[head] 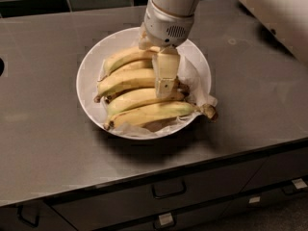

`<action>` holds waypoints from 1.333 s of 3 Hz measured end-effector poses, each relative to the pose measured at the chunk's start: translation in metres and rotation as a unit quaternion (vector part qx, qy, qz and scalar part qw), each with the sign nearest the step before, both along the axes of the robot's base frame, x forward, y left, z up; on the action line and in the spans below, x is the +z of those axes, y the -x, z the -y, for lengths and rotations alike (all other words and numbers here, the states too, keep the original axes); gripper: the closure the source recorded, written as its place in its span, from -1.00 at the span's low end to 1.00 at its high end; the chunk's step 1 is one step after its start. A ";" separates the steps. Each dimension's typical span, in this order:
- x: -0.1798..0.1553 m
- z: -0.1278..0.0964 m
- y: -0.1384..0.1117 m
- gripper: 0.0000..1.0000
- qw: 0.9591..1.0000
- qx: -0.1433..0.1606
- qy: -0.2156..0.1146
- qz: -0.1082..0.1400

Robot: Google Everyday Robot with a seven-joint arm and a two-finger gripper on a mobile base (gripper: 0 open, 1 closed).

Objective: Pick banana from white bowl

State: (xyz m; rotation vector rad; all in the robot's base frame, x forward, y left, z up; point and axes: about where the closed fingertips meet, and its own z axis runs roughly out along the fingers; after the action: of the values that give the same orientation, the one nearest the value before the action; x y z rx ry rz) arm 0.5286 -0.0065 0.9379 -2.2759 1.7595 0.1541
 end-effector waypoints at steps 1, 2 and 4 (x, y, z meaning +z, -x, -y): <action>-0.001 -0.003 -0.001 -0.73 1.000 0.002 -0.002 0.003; -0.002 -0.004 -0.002 -0.72 1.000 0.003 -0.003 0.003; -0.002 -0.006 -0.003 -0.38 1.000 0.004 -0.002 0.004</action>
Offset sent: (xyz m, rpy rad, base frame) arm -0.0003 -0.0022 -0.0090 -0.0061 0.0243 0.0128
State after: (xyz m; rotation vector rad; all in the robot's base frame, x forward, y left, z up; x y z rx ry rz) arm 0.5313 -0.0006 0.9356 -2.2784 1.7456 0.1503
